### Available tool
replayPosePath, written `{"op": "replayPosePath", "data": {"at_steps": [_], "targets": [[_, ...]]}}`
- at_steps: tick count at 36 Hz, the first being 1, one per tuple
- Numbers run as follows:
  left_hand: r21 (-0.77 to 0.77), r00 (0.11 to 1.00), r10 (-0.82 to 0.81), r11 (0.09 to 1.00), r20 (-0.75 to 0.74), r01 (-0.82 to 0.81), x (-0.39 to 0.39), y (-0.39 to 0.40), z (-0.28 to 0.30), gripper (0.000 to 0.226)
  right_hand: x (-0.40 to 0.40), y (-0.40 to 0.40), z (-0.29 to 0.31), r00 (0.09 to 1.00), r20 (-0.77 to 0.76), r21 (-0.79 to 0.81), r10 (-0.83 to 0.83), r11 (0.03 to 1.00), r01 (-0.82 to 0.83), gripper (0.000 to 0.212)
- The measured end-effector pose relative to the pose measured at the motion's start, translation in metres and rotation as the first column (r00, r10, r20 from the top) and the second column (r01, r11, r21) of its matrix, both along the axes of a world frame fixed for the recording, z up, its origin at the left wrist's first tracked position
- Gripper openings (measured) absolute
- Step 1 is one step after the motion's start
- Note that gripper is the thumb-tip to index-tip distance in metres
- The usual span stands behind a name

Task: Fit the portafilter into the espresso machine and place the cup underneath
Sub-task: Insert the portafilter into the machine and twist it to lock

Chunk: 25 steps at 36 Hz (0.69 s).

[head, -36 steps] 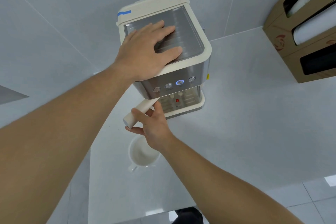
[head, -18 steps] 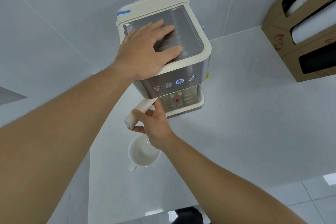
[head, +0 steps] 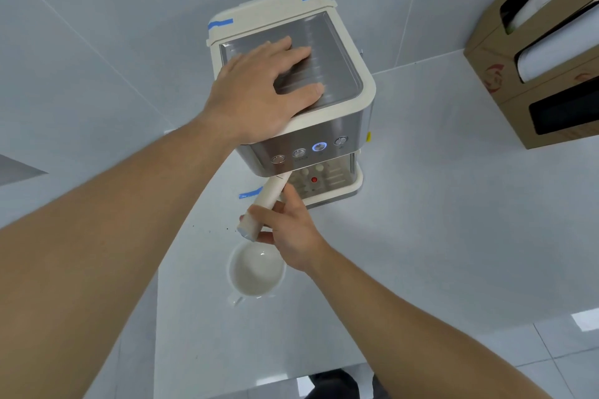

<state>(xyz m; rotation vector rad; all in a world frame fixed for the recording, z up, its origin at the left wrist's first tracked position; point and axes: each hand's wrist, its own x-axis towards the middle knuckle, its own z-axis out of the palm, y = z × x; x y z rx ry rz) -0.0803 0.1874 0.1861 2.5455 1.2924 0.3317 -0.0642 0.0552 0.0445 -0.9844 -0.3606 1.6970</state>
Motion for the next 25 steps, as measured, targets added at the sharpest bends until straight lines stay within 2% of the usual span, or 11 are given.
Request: {"op": "replayPosePath", "data": {"at_steps": [5, 8, 13, 17, 19, 23, 25], "targets": [[-0.003, 1.000, -0.002, 1.000, -0.015, 0.002, 0.001, 0.000, 0.001, 0.068, 0.024, -0.016, -0.004, 1.000, -0.011, -0.014, 0.009, 1.000, -0.009, 0.047], [-0.001, 1.000, -0.002, 1.000, -0.011, 0.002, 0.000, -0.002, 0.002, 0.069, 0.029, -0.017, -0.002, 0.999, 0.034, -0.042, 0.013, 0.999, -0.012, 0.046], [0.007, 1.000, -0.004, 1.000, -0.030, 0.005, 0.001, -0.008, 0.005, 0.066, 0.021, -0.013, 0.009, 0.984, 0.173, -0.107, -0.041, 0.992, 0.060, 0.028], [0.000, 0.998, -0.025, 1.000, -0.065, 0.025, 0.000, -0.006, 0.005, 0.071, 0.024, -0.014, 0.010, 0.973, 0.229, -0.130, -0.022, 0.990, 0.053, 0.024], [-0.003, 0.996, -0.035, 0.999, -0.078, 0.034, -0.001, -0.005, 0.005, 0.072, 0.033, -0.016, 0.009, 0.966, 0.260, -0.129, 0.018, 0.992, 0.016, 0.025], [-0.016, 0.995, -0.042, 0.999, -0.092, 0.040, -0.002, -0.006, 0.005, 0.067, 0.058, -0.019, 0.011, 0.939, 0.302, -0.119, 0.164, 0.984, -0.133, 0.014], [-0.018, 0.995, -0.048, 0.999, -0.091, 0.047, -0.002, -0.006, 0.006, 0.067, 0.065, -0.018, 0.014, 0.921, 0.316, -0.121, 0.228, 0.973, -0.199, 0.018]]}}
